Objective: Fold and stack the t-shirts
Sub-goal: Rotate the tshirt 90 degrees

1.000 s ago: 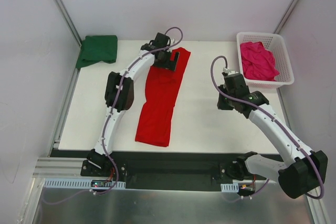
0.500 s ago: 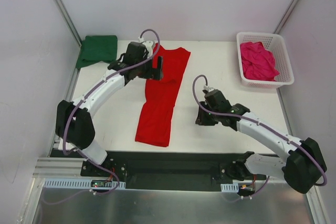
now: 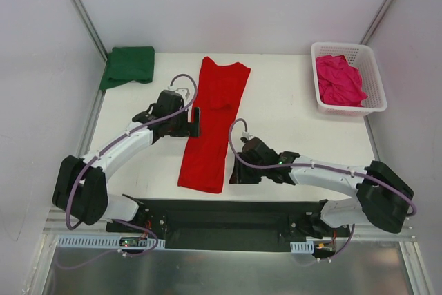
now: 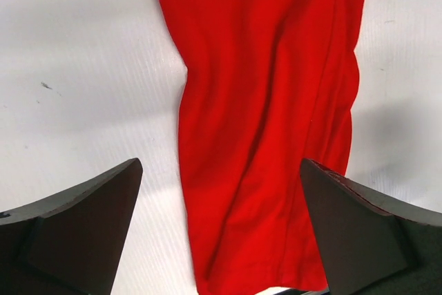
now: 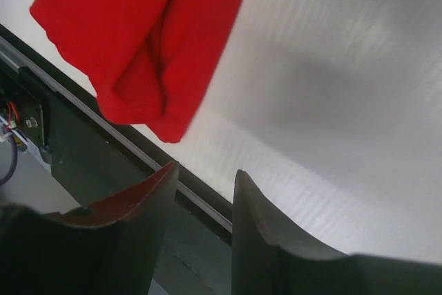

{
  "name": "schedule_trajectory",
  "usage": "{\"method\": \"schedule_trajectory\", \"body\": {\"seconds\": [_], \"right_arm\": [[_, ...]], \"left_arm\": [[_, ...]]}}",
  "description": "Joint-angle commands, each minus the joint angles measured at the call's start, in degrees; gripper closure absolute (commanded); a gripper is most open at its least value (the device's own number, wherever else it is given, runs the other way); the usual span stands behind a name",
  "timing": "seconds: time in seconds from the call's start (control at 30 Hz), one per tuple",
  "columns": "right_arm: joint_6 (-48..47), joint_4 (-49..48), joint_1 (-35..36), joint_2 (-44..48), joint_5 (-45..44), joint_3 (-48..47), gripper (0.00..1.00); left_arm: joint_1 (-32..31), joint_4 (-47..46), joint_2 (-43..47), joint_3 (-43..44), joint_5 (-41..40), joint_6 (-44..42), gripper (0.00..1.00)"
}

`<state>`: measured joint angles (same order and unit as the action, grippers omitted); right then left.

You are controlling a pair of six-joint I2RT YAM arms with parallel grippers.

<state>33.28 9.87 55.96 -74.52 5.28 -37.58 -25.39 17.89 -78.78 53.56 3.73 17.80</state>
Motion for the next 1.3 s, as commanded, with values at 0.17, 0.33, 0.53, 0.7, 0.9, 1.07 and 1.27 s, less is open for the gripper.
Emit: {"method": "schedule_trajectory", "body": {"seconds": [0.17,0.33,0.53,0.7,0.9,1.07,1.27], "right_arm": [[9.5,-15.8,4.8,-8.9,0.7,1.0,0.58],[10.7,-16.6,5.5,-11.7,-0.4,0.1,0.58],[10.8,-17.2,6.2,-15.5,-0.6,-1.8,0.59],[10.7,-17.4,6.3,-17.8,-0.1,-3.3,0.66],[11.1,-16.6,6.5,-18.3,0.1,-3.4,0.99],[11.5,-12.0,7.2,-14.3,-2.7,-2.2,0.99],[12.2,-4.2,8.9,-8.7,-7.6,-1.0,0.99]], "left_arm": [[0.4,-1.7,5.7,-2.5,-0.9,2.3,0.01],[0.5,-1.6,7.2,-3.1,-1.4,2.1,0.01],[0.4,-1.6,8.0,-3.5,-1.3,2.2,0.01],[0.4,-1.6,8.4,-3.6,-1.7,2.1,0.01],[0.4,-1.6,8.1,-3.7,-1.9,2.2,0.01],[0.4,-1.6,8.0,-3.7,-1.6,2.3,0.01],[0.5,-1.6,7.6,-3.9,-1.1,2.5,0.01]]}}
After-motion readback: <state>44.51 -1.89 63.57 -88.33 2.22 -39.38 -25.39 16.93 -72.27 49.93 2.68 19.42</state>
